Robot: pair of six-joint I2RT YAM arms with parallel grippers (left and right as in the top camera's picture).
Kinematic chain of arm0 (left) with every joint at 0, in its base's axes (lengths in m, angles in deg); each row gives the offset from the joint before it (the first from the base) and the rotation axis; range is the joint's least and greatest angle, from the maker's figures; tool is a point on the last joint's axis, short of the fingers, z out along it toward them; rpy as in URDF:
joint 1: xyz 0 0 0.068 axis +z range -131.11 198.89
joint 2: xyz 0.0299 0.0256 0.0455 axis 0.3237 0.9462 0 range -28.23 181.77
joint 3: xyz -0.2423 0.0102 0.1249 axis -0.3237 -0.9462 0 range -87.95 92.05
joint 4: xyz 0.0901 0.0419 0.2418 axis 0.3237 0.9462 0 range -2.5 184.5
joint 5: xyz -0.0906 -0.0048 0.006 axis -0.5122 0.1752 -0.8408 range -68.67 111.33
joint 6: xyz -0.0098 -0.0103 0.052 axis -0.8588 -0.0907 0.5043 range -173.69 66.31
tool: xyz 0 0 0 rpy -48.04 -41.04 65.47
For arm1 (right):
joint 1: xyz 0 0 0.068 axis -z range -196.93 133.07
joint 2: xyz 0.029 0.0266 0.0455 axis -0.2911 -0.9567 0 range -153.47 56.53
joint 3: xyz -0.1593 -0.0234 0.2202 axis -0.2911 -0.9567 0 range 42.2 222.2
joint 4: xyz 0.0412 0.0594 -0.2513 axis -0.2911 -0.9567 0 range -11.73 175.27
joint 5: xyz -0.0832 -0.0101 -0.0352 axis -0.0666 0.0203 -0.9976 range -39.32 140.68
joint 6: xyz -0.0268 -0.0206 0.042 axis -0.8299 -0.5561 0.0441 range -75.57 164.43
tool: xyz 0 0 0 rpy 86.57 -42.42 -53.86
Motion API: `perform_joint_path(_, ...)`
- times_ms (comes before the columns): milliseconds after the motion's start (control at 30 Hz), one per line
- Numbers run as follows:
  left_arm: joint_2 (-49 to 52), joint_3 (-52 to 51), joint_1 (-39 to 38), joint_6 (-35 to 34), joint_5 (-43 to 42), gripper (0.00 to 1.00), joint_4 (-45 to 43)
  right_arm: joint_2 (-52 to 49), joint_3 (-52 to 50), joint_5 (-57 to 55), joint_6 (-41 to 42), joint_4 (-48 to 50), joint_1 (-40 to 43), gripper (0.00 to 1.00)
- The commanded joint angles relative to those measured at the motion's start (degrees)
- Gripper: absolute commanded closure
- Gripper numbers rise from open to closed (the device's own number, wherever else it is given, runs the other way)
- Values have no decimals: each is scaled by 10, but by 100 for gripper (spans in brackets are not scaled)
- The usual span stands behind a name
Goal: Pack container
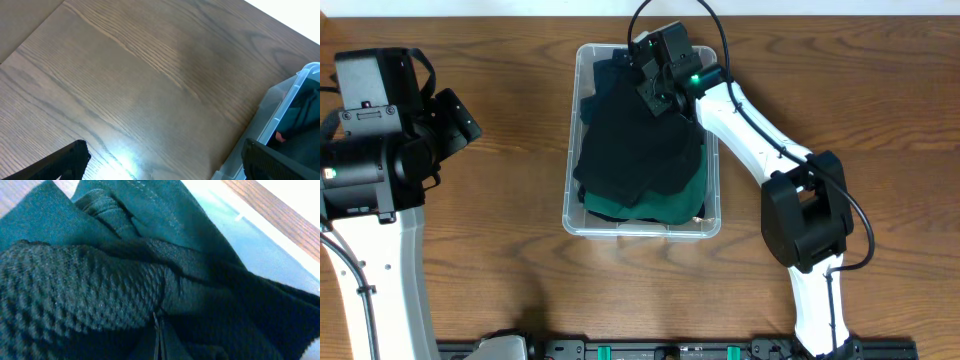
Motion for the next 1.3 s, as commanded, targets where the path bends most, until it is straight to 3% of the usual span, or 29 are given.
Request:
perform_joint_path(0, 3, 2, 3, 10, 7, 2, 0, 31, -1, 5, 10, -25, -15, 99)
perform_joint_path(200, 3, 2, 3, 10, 7, 2, 0, 132, -1, -31, 10, -41, -5, 99)
perform_joint_path(267, 3, 2, 3, 10, 7, 2, 0, 175, -1, -54, 10, -40, 2, 94)
perform_joint_path(367, 3, 2, 3, 10, 7, 2, 0, 236, -1, -96, 8, -40, 16, 75)
perform_joint_path(467, 3, 2, 3, 10, 7, 2, 0, 296, -1, -144, 8, -48, 36, 38)
perform_joint_path(600, 3, 2, 3, 10, 7, 2, 0, 354, -1, -182, 5, -73, 62, 1)
perform_joint_path(867, 3, 2, 3, 10, 7, 2, 0, 441, -1, -190, 9, -169, 88, 1)
perform_joint_path(1267, 3, 2, 3, 10, 7, 2, 0, 494, -1, -91, 10, -396, 68, 1)
